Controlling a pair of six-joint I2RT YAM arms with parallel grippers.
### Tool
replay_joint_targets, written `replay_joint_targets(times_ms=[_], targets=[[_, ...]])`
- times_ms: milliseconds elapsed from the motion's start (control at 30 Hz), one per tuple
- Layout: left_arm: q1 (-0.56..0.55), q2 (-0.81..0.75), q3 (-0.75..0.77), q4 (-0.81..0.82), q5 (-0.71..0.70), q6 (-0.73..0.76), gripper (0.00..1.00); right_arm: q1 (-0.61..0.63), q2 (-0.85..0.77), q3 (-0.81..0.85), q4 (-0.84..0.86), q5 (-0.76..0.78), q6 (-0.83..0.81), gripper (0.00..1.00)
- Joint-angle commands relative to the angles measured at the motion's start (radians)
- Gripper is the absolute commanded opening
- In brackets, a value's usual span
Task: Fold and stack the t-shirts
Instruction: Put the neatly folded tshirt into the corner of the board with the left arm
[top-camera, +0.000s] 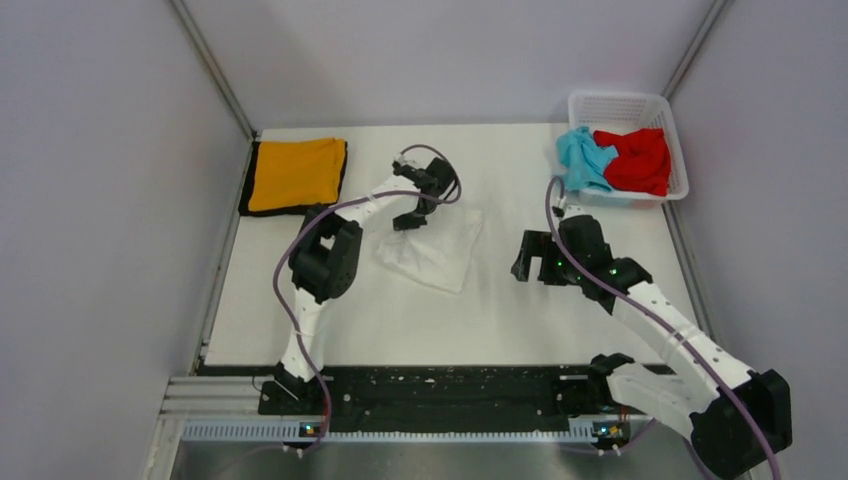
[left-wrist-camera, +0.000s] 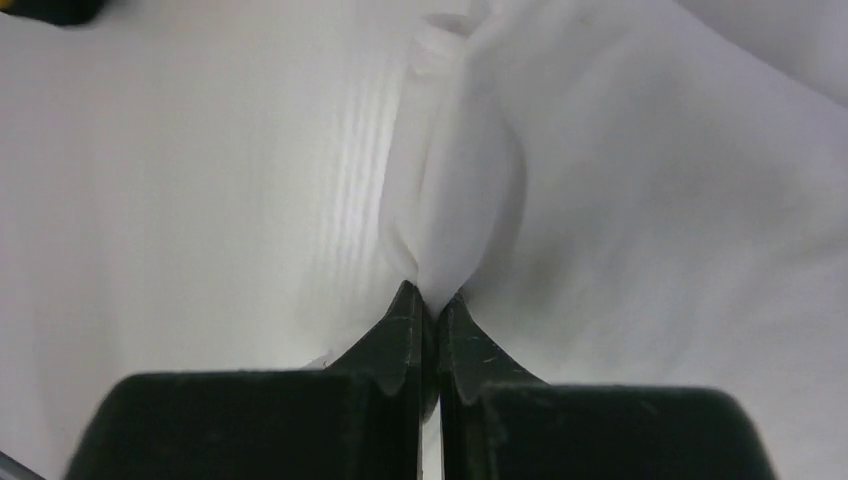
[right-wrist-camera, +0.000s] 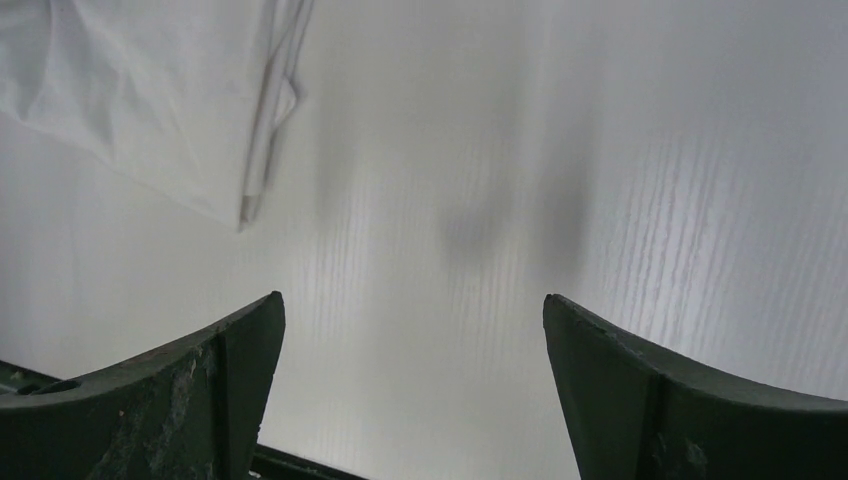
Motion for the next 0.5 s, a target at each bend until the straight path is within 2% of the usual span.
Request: replay_joint_targets(times_ms=[0, 300, 467], targets=[[0.033, 0.039, 0.205, -0.155, -0.347, 0.064, 0.0, -0.006, -0.089, -0.006, 0.046, 0.109, -0.034, 0.99], [0.181, 0.04, 0.353, -0.001, -0.457, 0.325, 0.0, -0.006, -0.097, -0.022, 0.068, 0.251, 0.017, 0.99], [0.244, -0.006, 0.335, 0.236, -0.509, 0.564, 0.0, -0.007, -0.075, -0.02, 0.1, 0.292, 0.021, 0.99]])
